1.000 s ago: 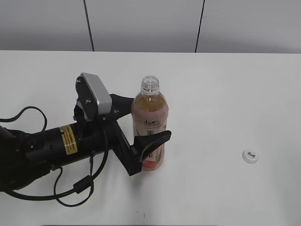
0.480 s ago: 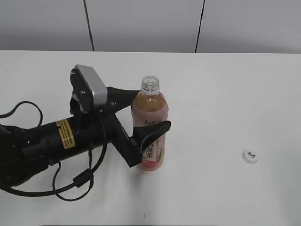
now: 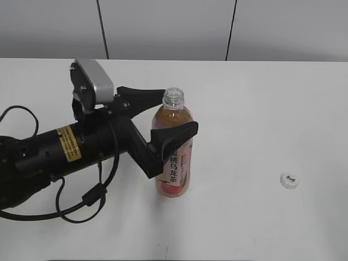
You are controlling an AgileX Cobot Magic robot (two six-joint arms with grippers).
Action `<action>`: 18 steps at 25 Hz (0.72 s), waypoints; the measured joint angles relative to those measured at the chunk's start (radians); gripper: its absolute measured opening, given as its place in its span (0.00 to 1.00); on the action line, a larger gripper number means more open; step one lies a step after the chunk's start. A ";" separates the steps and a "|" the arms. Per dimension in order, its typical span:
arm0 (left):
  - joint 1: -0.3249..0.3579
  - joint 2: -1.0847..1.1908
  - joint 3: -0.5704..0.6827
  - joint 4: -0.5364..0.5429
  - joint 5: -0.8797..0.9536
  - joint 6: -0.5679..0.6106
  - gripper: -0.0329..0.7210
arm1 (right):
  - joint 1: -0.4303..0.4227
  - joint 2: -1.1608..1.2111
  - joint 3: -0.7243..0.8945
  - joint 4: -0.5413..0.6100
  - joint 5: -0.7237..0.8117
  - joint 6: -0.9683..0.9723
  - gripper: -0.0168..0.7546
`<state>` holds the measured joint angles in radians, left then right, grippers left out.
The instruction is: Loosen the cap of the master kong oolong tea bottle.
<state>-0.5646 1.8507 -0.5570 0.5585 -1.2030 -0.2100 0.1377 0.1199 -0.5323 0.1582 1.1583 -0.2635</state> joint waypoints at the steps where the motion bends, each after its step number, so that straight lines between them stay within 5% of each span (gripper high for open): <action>1: 0.000 -0.011 0.000 0.000 0.000 -0.003 0.83 | 0.000 0.000 0.005 -0.001 -0.010 0.000 0.74; 18: 0.000 -0.228 0.001 0.049 0.107 -0.138 0.83 | 0.000 -0.001 0.018 -0.004 -0.039 -0.001 0.74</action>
<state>-0.5646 1.6225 -0.5561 0.6075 -1.0963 -0.3482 0.1377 0.1188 -0.5146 0.1545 1.1190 -0.2643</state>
